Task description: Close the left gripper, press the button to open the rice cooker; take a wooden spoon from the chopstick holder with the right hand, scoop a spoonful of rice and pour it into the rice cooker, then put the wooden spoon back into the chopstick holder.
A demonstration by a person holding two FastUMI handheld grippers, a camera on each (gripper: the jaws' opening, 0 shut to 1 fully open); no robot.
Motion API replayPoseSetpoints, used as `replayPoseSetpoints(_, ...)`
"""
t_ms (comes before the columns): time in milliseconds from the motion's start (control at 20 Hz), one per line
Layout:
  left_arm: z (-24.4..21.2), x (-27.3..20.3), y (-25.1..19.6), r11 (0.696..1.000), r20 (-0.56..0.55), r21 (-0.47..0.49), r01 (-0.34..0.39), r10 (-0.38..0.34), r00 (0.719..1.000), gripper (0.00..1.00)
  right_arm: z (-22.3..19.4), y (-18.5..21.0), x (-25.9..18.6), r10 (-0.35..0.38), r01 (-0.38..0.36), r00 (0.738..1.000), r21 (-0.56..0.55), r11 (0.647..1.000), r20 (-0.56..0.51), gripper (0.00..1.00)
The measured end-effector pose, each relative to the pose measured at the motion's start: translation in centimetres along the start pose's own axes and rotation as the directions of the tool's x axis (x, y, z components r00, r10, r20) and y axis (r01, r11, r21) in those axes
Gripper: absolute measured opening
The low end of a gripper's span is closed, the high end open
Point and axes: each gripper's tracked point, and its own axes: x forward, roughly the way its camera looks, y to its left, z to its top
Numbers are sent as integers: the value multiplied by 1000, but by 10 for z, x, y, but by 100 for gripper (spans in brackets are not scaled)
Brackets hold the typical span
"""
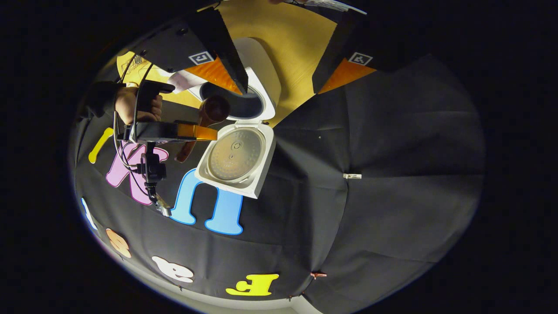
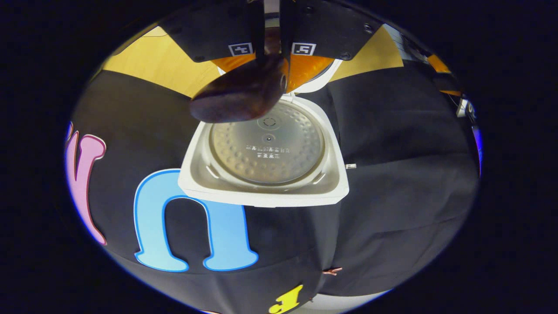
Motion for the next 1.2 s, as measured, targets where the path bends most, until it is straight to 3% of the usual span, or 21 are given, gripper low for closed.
replayPoseSetpoints(200,8,-3,-11,1000,14,8,14,-15,1000,92,17,-20,-22,-25,24,999,39,999,25,17)
replayPoseSetpoints(250,11,-3,-16,1000,17,13,21,-21,1000,96,21,-23,-27,-30,29,999,49,998,32,17)
replayPoseSetpoints(400,18,0,-33,999,24,27,46,-47,999,96,32,-39,-45,-52,47,997,82,995,51,17)
replayPoseSetpoints(700,34,9,-78,989,39,82,120,-124,992,96,53,-92,-90,-152,141,982,98,985,109,17)
replayPoseSetpoints(950,45,23,-123,972,42,131,193,-200,979,96,54,-173,-147,-296,281,947,125,952,126,17)
replayPoseSetpoints(1200,45,39,-167,959,30,145,242,-248,968,96,34,-259,-218,-450,427,887,184,885,108,17)
